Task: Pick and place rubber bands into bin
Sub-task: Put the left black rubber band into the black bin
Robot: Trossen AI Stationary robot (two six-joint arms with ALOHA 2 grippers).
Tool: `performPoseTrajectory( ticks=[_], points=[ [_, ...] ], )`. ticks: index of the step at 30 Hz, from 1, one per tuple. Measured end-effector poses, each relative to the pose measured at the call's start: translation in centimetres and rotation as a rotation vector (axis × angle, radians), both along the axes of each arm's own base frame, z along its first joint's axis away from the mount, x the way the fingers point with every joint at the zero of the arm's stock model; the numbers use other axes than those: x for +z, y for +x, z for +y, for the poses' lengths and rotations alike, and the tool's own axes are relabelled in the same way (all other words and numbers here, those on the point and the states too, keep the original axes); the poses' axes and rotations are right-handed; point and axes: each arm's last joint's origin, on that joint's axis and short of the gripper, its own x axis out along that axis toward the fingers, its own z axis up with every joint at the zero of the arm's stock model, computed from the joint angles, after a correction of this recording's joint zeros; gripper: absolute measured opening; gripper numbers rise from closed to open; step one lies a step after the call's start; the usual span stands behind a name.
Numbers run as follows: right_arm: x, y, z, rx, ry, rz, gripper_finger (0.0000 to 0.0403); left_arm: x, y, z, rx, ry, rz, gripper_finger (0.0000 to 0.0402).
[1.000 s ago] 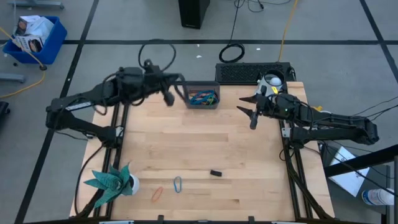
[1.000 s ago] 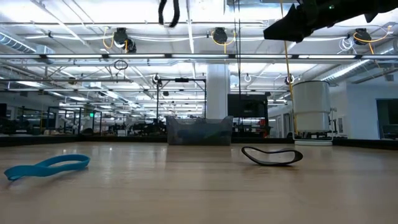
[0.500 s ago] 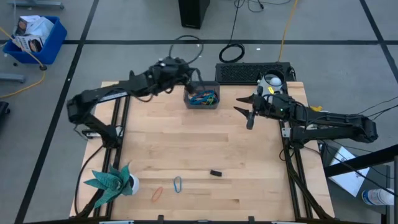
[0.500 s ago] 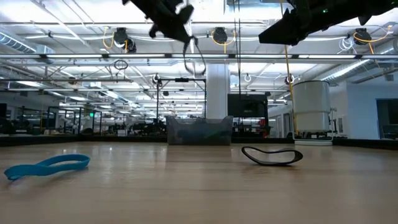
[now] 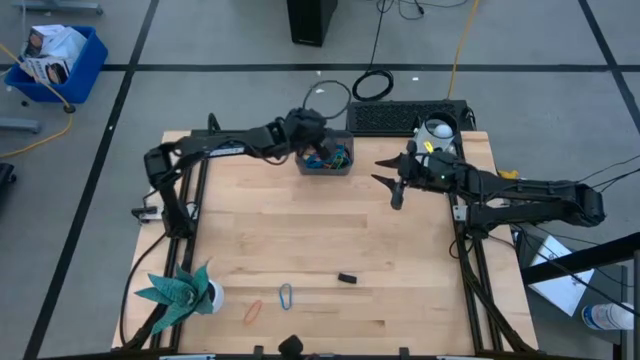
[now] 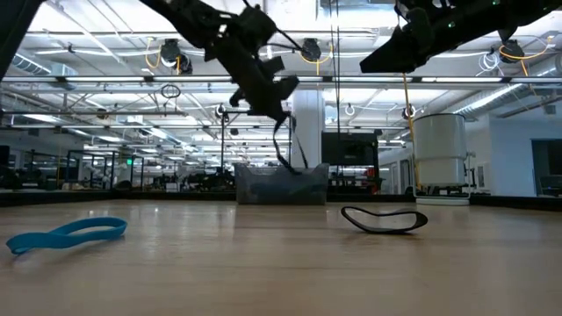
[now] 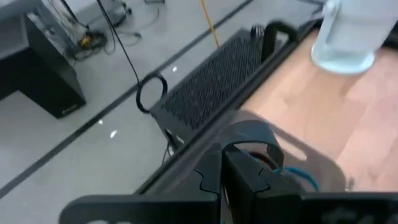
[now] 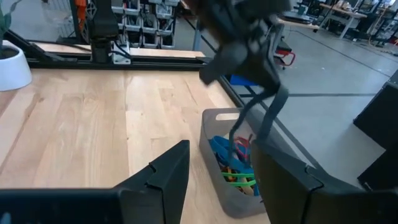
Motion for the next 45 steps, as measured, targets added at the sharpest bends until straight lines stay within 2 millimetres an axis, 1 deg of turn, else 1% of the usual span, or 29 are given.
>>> performPoseTrajectory(
  ticks=[5,9,14,17,21,28,31,35,39,45],
  points=[
    [0.0,0.0,0.0,0.000,0.001,0.001,0.0165,-2.7,0.8,0.4,0.006,-0.044,0.063,0.0005],
    [0.0,0.0,0.0,0.000,0.001,0.001,0.0167,-4.6,1.4,0.6,0.009,-0.094,0.081,0.0014],
    [0.0,0.0,0.0,0.001,0.001,0.001,0.0164,-6.3,1.7,0.7,-0.017,-0.141,0.118,0.0006],
    [0.0,0.0,0.0,0.001,0.001,0.001,0.0163,-7.1,1.9,0.6,-0.019,-0.180,0.120,0.0012],
    [0.0,0.0,0.0,0.001,0.001,0.001,0.0165,-7.6,1.7,0.7,-0.001,-0.207,0.143,0.0023],
    [0.0,0.0,0.0,0.001,0.001,0.001,0.0163,-7.4,1.7,0.6,-0.002,-0.205,0.136,0.0008],
    [0.0,0.0,0.0,0.004,0.002,0.001,0.0163,-7.4,1.8,0.4,-0.007,-0.204,0.140,0.0009],
    [0.0,0.0,0.0,0.004,0.002,0.001,0.0166,-7.4,2.0,0.1,-0.018,-0.200,0.141,0.0034],
    [0.0,0.0,0.0,0.004,0.002,0.001,0.0165,-7.4,2.0,0.1,-0.017,-0.203,0.139,0.0068],
    [0.0,0.0,0.0,0.004,0.002,0.001,0.0163,-7.2,1.9,0.1,-0.012,-0.206,0.138,0.0148]
  ],
)
